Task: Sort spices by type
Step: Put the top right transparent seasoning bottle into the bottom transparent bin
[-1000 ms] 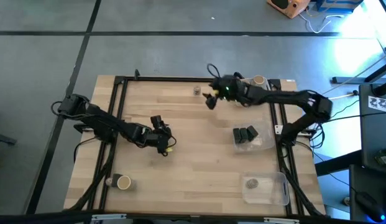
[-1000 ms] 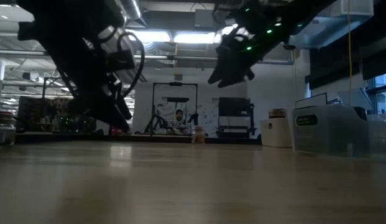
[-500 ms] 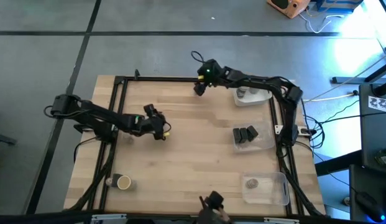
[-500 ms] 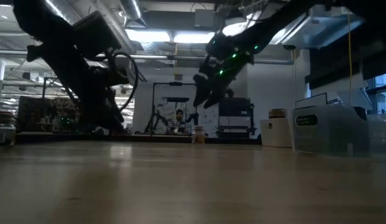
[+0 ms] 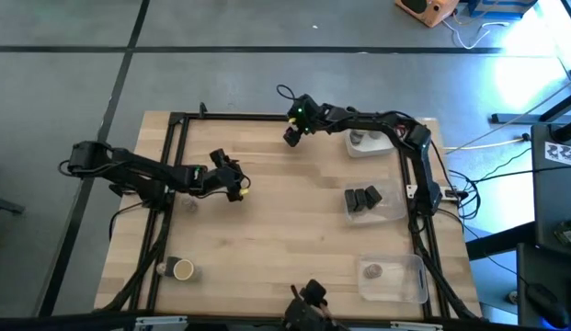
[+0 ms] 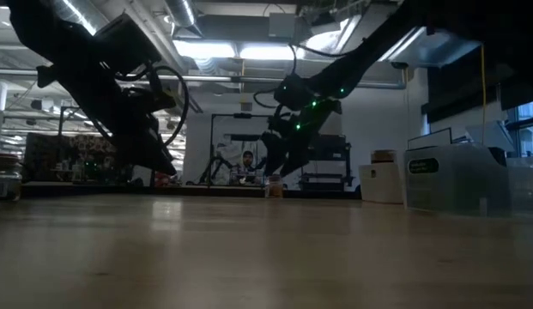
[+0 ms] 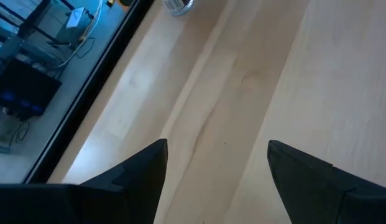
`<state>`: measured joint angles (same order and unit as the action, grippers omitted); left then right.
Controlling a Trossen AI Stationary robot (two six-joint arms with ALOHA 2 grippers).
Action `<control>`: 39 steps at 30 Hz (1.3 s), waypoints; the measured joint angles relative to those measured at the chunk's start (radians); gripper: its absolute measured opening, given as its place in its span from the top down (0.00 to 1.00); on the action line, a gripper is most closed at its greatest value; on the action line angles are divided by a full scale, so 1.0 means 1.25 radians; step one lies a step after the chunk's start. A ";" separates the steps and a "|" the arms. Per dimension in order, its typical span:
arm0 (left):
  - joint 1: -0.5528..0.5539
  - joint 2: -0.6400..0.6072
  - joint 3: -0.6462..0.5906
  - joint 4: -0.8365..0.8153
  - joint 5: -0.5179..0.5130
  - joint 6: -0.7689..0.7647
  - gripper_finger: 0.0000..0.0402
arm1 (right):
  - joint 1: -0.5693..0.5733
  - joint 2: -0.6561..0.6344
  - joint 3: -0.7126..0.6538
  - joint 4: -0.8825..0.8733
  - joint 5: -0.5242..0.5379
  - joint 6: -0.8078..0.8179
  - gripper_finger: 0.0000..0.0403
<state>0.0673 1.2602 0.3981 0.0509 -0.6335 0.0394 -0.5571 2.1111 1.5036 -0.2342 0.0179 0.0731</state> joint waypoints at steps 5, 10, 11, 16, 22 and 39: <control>0.000 0.000 0.000 0.002 0.000 -0.004 0.35 | 0.000 0.017 0.000 -0.003 -0.003 -0.003 0.28; 0.000 0.000 0.000 0.006 0.000 -0.004 0.35 | 0.000 0.017 0.000 0.006 -0.003 -0.008 0.34; 0.000 0.000 0.000 0.007 0.000 -0.004 0.35 | 0.000 0.017 0.000 0.005 -0.003 -0.008 0.37; 0.000 0.000 0.000 0.011 0.000 -0.010 0.35 | 0.000 0.017 0.000 0.000 -0.002 -0.014 0.54; 0.000 0.000 0.000 0.011 0.000 -0.018 0.35 | 0.001 0.016 0.000 0.001 0.011 -0.023 0.55; -0.002 0.000 0.000 0.016 0.000 -0.075 0.35 | 0.110 -0.001 0.101 -0.118 0.019 -0.048 0.54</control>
<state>0.0654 1.2606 0.3985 0.0708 -0.6335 -0.0537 -0.4196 2.1092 1.6300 -0.3816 0.0422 0.0132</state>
